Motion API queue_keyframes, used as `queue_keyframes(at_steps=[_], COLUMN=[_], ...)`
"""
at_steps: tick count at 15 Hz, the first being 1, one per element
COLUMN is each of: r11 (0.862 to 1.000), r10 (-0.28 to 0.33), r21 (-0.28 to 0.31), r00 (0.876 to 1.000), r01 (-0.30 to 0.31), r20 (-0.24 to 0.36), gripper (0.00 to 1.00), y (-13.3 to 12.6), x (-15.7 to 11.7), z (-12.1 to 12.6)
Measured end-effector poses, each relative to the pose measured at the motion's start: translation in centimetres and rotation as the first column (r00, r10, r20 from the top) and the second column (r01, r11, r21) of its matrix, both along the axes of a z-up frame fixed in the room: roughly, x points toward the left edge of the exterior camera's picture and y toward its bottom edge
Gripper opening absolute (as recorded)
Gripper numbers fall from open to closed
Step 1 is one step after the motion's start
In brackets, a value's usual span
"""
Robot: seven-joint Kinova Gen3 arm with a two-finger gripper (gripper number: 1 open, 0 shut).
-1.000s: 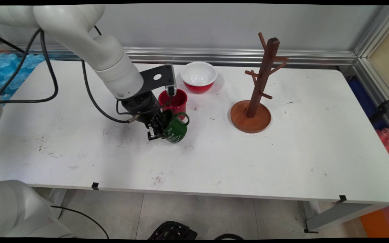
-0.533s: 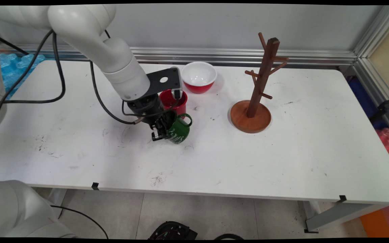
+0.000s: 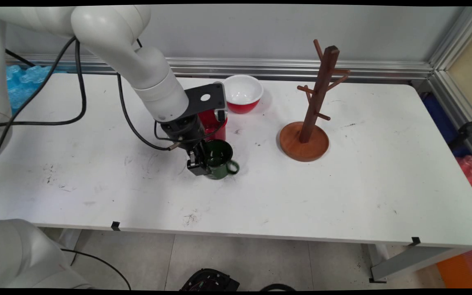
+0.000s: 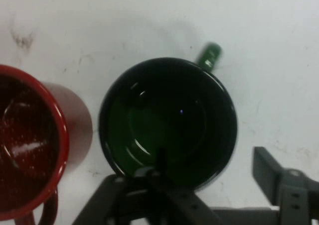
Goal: Place the picked object on the table
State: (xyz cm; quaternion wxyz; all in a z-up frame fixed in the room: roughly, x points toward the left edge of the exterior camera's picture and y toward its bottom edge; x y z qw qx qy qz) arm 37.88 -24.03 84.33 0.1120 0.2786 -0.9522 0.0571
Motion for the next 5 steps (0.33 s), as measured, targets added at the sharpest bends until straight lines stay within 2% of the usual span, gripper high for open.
queue_keyframes(at_steps=[5], r11=[1.000], r10=[-0.006], r21=[-0.002], r00=[1.000], r01=[0.006], r20=[0.002], gripper=[1.00], y=[-0.22], x=[-0.28], z=[-0.07])
